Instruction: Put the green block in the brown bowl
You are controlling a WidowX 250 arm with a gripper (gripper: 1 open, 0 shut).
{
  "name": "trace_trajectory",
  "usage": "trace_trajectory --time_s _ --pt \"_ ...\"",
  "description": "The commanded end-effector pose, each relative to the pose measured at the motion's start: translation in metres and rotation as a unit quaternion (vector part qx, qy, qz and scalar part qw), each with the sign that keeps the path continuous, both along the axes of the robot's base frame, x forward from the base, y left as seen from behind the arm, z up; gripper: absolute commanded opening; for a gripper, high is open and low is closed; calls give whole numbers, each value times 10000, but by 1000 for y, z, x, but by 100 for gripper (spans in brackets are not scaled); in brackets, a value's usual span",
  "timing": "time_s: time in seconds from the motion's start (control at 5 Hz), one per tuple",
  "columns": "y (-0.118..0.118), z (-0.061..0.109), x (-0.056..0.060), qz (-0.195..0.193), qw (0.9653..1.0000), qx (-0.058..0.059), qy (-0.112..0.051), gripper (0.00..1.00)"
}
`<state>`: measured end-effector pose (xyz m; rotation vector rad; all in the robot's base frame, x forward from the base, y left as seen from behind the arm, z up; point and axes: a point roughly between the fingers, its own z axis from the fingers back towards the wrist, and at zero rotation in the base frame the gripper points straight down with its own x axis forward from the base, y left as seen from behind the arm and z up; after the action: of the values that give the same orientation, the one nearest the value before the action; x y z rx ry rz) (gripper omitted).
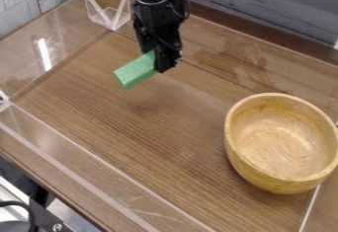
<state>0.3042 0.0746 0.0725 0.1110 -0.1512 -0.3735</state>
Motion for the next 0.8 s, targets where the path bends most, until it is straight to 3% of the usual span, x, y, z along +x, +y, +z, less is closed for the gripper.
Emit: trace_trajectory --time_s 0.0,0.6 --pt "10 12 14 37 9994 84 -335 0" --pt "14 4 22 -25 9990 87 -444 0"
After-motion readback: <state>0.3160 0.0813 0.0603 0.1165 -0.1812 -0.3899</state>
